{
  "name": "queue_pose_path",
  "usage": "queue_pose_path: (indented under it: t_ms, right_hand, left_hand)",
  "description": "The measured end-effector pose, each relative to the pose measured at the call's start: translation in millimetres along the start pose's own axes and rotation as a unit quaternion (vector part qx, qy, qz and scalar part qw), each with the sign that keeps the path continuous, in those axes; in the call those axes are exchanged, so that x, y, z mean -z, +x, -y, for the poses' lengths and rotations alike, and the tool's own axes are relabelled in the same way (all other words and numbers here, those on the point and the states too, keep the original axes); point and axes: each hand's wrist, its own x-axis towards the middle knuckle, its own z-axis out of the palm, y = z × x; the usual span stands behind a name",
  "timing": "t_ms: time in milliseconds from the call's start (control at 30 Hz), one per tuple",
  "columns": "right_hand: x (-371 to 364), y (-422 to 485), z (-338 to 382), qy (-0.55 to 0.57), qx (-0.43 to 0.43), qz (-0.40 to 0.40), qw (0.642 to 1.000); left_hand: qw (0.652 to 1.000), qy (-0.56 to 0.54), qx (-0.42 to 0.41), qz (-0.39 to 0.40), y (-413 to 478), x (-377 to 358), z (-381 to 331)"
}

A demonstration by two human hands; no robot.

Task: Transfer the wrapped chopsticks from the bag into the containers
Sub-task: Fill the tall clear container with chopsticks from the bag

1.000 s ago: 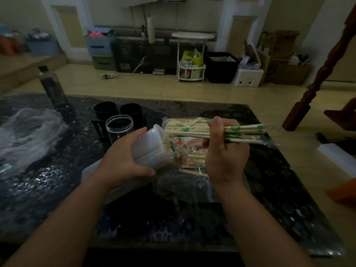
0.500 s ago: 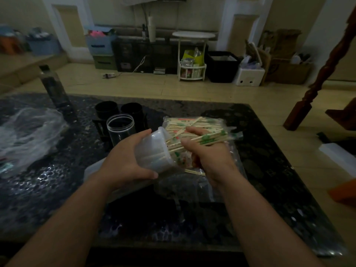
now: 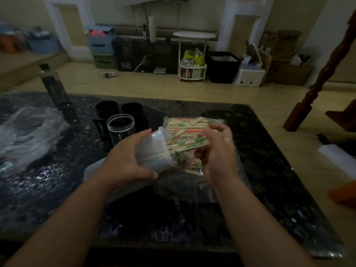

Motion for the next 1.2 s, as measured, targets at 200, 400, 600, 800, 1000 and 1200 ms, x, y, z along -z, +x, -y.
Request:
queue_pose_path:
  t_ms: [200,400,600,800,1000,1200]
  right_hand:
    - [2.7,1.4,-10.2,-0.320,0.043,0.075,0.943]
    - [7.0,6.3,-8.1,-0.214,0.070,0.046,0.973]
    - [9.1,4.4,-10.0,-0.404,0.125,0.150,0.894]
    - [23.1,12.3,-0.8,-0.431,0.047,0.043,0.900]
    - [39.5,16.9,-11.4,-0.608,-0.104,0.118,0.778]
    - [41.0,10.9,-28.4,-0.760,-0.236,0.259,0.547]
  left_hand:
    - [1.000,0.008,-0.005,0.003,0.9,-1.9,-1.5]
    - [1.000,-0.003,-0.003,0.008,0.2,-0.4,-1.3]
    - [1.000,0.007,-0.006,0.011,0.0,-1.6,-0.4]
    - [1.000,-0.008,0.001,-0.014,-0.6,1.8,3.2]
    - [0.999,-0.018,0.004,-0.036,-0.4,2.2,4.9]
    - [0.999,-0.020,-0.007,-0.046,-0.6,4.2,4.6]
